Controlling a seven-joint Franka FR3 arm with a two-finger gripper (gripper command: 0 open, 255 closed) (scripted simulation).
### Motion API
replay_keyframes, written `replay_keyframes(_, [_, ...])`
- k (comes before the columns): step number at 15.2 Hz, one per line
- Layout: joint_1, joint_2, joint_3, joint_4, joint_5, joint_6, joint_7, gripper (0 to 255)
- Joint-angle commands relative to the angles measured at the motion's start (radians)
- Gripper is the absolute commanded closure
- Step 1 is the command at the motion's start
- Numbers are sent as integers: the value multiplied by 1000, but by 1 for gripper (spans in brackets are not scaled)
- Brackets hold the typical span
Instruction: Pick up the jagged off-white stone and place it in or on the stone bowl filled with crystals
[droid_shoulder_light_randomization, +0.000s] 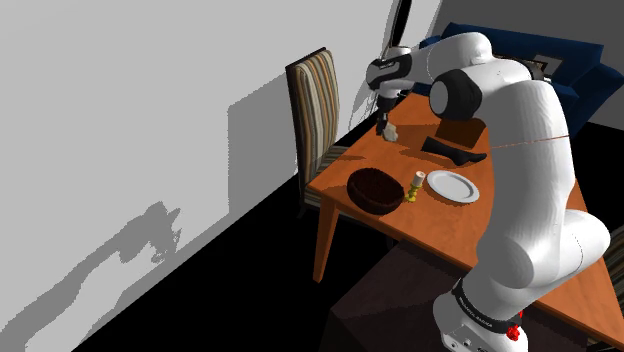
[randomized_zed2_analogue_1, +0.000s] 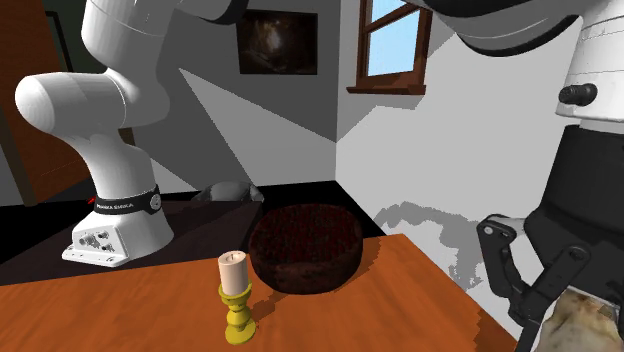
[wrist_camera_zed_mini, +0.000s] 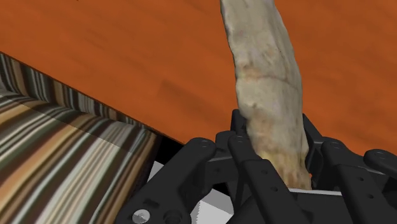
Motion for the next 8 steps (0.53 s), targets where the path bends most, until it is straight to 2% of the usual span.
replay_keyframes(1, [0,-9,-2,15,-3,-24,2,255])
replay_keyframes(8, [-2,-32,-6,63,-10,-94,6,255])
